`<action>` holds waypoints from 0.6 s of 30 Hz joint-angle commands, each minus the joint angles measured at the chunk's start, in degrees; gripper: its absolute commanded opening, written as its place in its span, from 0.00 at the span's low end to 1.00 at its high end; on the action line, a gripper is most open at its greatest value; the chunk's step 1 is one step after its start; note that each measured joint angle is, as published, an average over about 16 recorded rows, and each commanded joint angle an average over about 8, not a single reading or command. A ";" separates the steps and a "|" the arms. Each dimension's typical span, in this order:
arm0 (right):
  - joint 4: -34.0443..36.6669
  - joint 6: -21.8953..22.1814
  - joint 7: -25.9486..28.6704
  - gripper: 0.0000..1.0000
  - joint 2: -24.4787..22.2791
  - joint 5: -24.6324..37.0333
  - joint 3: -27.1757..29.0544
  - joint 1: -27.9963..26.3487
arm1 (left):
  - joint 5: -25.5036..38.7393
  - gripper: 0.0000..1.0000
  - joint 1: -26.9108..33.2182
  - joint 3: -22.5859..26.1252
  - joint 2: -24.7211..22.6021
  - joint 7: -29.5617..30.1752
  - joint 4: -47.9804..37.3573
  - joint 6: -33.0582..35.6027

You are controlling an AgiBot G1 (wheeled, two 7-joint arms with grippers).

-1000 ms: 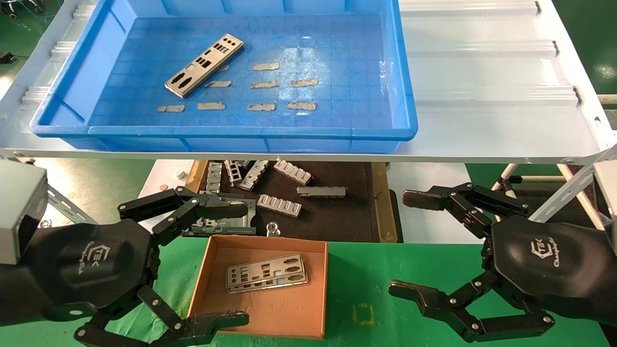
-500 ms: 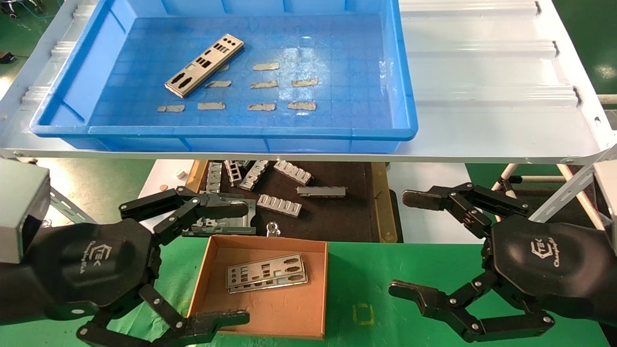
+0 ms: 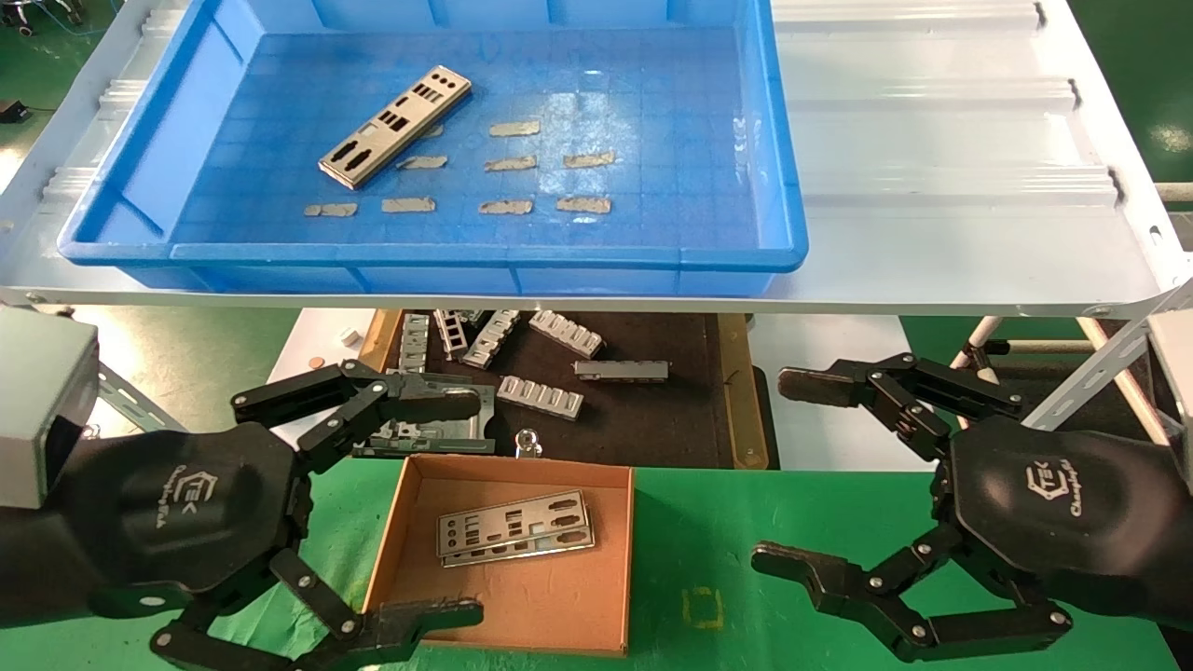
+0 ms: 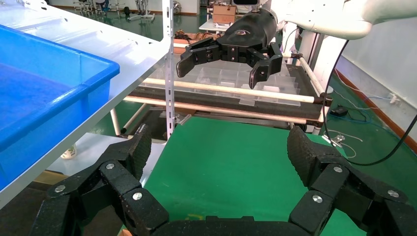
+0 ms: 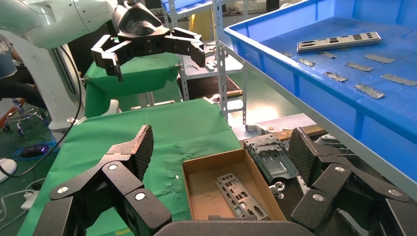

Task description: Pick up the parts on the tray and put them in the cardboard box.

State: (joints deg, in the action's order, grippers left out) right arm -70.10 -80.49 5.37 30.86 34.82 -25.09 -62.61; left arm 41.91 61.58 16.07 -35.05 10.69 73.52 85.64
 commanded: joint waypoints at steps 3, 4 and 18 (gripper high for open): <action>0.00 0.00 0.00 1.00 0.00 0.00 0.00 0.00 | 0.01 1.00 0.01 0.02 -0.01 -0.01 -0.02 -0.01; 0.00 0.00 0.00 1.00 0.00 0.00 0.00 0.00 | 0.01 1.00 0.01 0.02 -0.01 -0.01 -0.02 -0.01; 0.00 0.00 0.00 1.00 0.00 0.00 0.00 0.00 | 0.01 1.00 0.02 0.04 -0.01 -0.02 -0.03 -0.01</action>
State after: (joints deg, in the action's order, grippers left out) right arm -70.10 -80.49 5.37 30.86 34.82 -25.09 -62.61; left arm 41.92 61.60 16.10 -35.06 10.67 73.49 85.63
